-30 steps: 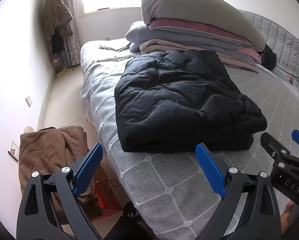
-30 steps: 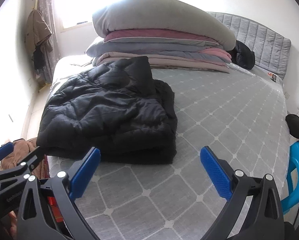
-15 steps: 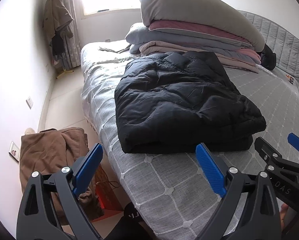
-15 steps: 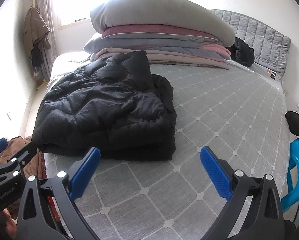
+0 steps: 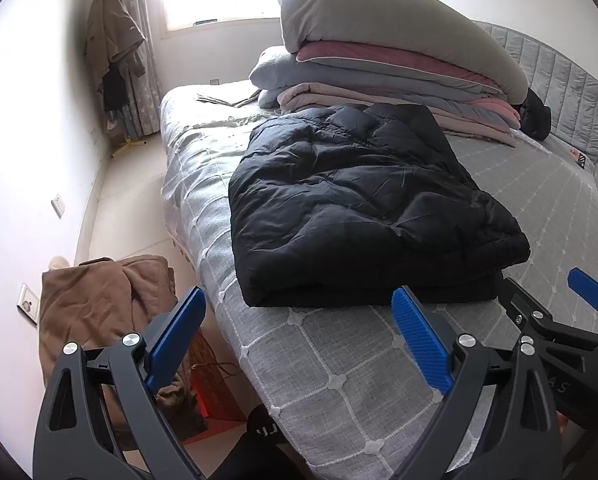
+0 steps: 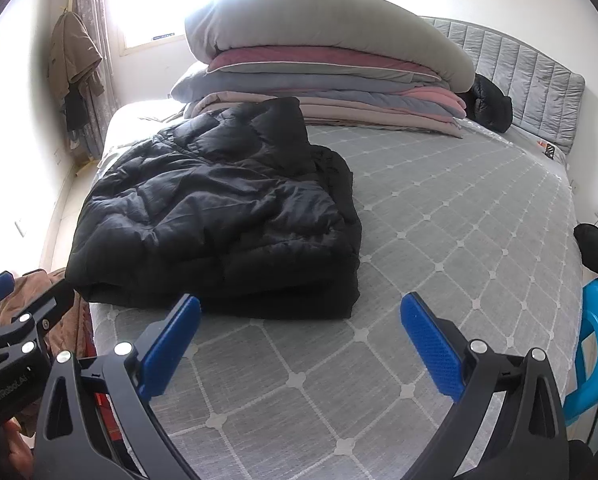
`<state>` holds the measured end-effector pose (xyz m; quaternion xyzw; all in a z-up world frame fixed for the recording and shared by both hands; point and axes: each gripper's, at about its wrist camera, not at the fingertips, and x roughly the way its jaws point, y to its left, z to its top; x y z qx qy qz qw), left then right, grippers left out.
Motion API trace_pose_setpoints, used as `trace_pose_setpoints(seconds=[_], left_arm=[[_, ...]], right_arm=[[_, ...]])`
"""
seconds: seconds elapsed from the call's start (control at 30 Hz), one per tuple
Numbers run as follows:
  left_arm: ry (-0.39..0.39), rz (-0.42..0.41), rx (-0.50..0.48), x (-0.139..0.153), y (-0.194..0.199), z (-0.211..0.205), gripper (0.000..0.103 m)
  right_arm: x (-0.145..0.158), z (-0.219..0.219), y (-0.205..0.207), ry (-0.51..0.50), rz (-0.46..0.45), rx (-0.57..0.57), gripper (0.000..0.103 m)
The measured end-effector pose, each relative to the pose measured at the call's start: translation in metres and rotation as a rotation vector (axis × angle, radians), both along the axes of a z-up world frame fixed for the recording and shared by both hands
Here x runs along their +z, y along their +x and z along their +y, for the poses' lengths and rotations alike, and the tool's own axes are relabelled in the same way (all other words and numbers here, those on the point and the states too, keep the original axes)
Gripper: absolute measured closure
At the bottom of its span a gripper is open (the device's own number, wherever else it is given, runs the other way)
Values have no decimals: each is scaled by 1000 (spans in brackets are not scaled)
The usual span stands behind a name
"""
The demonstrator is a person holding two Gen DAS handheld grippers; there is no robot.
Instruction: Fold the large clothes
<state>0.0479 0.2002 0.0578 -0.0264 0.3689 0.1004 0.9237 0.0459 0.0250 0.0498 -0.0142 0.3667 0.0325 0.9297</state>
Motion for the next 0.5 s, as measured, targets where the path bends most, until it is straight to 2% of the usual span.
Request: trace_pose_setpoints(seconds=[0.5], left_arm=[[-10,-3,-12,3,-1,-3,12]], right_arm=[[-3,3,0,0,7,3,6]])
